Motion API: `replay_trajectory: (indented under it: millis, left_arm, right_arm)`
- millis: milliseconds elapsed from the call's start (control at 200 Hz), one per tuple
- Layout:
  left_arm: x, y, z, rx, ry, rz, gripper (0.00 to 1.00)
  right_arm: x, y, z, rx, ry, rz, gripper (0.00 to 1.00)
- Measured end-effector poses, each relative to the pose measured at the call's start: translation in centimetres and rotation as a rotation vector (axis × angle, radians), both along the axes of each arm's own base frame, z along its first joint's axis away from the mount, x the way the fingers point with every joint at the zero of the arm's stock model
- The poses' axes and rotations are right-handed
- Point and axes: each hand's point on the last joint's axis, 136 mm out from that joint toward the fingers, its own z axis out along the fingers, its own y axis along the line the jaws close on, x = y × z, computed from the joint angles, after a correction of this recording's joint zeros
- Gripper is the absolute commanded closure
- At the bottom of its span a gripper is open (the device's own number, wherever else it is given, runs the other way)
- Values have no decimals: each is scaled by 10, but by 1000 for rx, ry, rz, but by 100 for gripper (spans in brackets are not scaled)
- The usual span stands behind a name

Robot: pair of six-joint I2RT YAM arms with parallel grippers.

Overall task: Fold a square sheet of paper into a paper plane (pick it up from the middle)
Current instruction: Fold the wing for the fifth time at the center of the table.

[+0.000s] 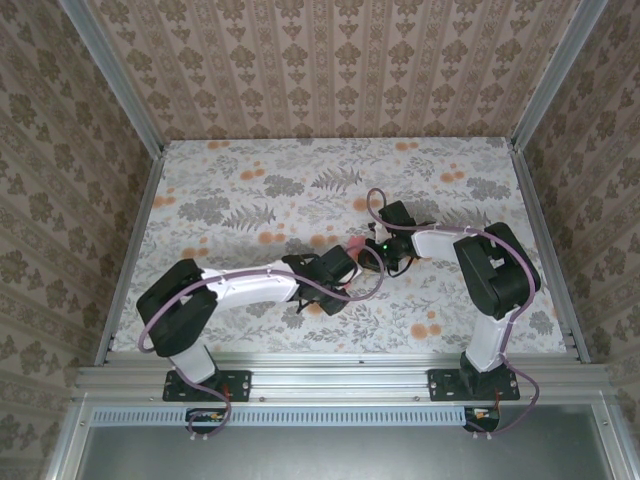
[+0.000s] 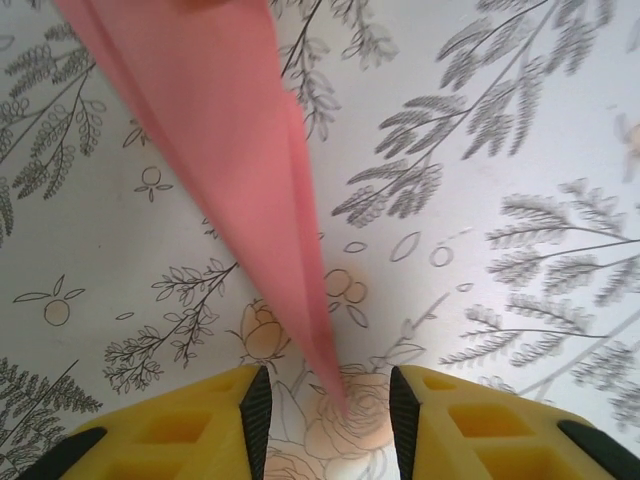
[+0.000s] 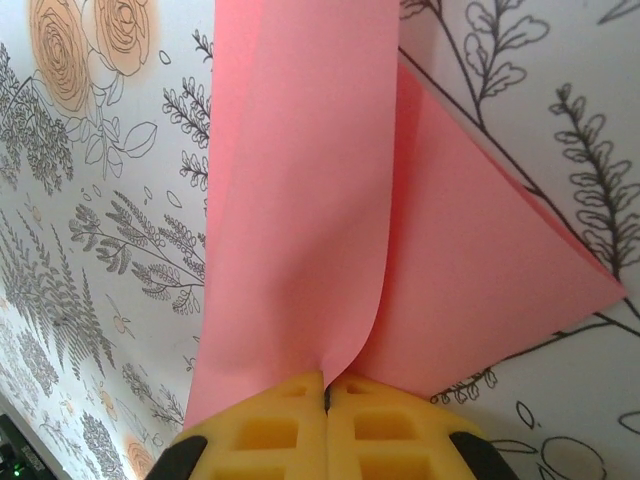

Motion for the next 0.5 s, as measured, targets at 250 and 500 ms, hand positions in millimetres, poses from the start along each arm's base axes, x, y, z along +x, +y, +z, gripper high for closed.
replay_trajectory:
  millis: [250,500]
  left_arm:
    - [11,-5,35,-174,64,80,70]
    - [52,-5,41,-394,162,281,83]
  right_arm:
    - [0,1,0,-2,-4,10,100]
    - [-1,1,0,-2,-4,10,100]
